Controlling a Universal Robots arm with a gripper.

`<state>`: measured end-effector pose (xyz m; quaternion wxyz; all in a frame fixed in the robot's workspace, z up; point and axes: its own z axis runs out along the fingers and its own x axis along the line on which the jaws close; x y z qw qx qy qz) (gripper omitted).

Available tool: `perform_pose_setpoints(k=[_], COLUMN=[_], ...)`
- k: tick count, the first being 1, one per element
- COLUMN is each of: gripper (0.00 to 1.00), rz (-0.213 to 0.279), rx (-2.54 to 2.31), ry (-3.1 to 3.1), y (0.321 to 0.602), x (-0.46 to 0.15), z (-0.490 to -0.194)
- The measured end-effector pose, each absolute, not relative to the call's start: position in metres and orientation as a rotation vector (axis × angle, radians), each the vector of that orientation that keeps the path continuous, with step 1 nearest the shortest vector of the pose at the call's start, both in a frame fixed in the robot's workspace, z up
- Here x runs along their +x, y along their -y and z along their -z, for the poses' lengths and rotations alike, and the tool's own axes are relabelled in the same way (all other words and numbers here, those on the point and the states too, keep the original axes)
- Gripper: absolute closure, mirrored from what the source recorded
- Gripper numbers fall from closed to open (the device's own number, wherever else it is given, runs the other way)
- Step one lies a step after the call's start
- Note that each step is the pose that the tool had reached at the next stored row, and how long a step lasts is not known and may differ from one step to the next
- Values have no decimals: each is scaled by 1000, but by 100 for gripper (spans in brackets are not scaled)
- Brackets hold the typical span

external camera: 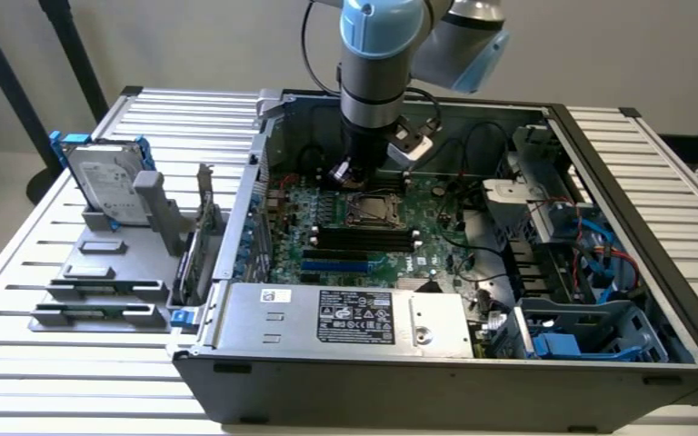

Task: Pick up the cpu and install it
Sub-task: 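Install the first cpu locking lever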

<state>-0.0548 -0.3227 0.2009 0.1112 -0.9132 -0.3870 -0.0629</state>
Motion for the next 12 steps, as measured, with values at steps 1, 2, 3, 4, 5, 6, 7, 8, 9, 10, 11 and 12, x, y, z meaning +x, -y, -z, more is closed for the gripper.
perform_pose_setpoints(k=[1,2,3,4,5,6,7,8,9,10,11,12], gripper=[89,89,89,89,89,89,89,89,89,89,89,89], rz=[185,185,185,185,185,185,185,185,185,185,185,185], rx=[-2682,-2682,-2682,-2682,-2682,-2683,-2683,-2683,-2683,-2683,-2683,-2683], ry=[1137,1137,1136,1136,1136,1135,1135,1135,1135,1134,1134,1134], y=[323,322,322,322,322,322,321,321,321,321,321,321], x=[-55,-55,-55,-55,-55,-55,-55,-55,-55,-55,-55,-55], z=[-201,-201,-201,-201,-201,-201,-201,-201,-201,-201,-201,-201])
